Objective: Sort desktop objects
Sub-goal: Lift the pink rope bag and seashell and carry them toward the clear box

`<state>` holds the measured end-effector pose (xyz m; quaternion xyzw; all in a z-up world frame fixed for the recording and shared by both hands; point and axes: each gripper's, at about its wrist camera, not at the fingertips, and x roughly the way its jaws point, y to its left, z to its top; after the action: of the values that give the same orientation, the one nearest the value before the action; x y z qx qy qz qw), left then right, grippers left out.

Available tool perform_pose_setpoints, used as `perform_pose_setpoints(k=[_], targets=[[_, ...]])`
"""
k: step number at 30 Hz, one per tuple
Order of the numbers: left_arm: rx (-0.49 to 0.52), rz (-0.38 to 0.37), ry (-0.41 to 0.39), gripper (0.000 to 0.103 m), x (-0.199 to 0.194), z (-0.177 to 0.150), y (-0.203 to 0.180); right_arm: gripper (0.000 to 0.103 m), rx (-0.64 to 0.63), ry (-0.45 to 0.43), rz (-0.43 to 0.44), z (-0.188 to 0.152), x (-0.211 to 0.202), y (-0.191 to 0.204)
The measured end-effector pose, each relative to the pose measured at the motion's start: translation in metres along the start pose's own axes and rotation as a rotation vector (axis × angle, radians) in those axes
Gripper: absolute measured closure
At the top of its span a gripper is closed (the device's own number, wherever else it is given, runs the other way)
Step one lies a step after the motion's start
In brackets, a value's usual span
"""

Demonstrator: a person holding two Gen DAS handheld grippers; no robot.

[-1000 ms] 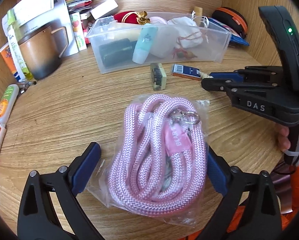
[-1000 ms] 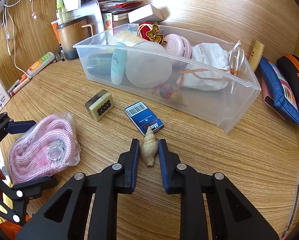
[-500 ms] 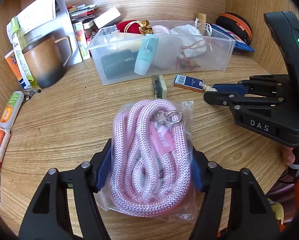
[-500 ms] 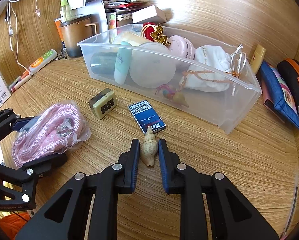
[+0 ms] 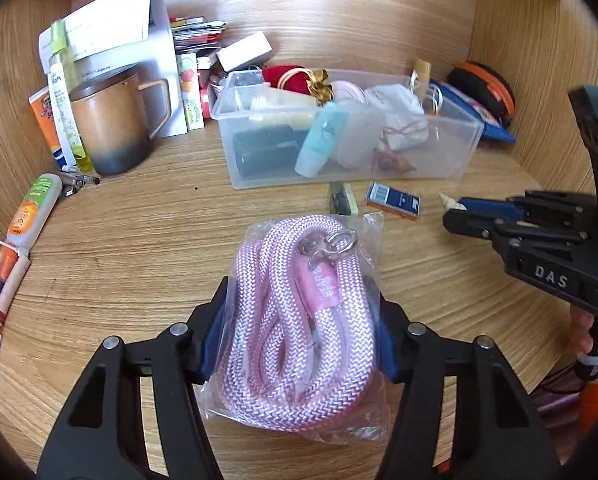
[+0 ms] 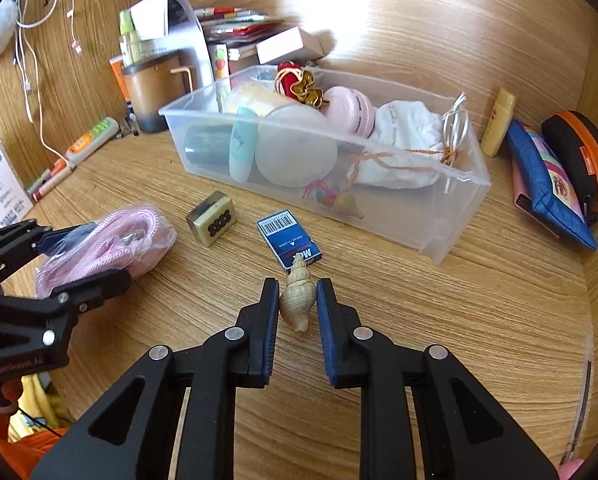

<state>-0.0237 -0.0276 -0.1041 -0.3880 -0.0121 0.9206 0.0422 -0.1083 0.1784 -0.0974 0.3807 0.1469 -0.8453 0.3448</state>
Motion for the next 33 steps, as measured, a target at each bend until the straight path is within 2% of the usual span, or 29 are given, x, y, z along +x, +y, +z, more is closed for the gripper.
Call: perform_pose_setpoints(k=[14,33], targets=[[-0.002,-0.006,-0.072,0.044,-0.019,0.021,0.002,0.086,0.022,-0.055,0.005,0.008,-0.025,-0.006],[-0.005,-0.015,-0.181,0.044,-0.038,0.067,0.011,0.086,0.005,-0.102,-0.041,0.031,-0.048,-0.020]])
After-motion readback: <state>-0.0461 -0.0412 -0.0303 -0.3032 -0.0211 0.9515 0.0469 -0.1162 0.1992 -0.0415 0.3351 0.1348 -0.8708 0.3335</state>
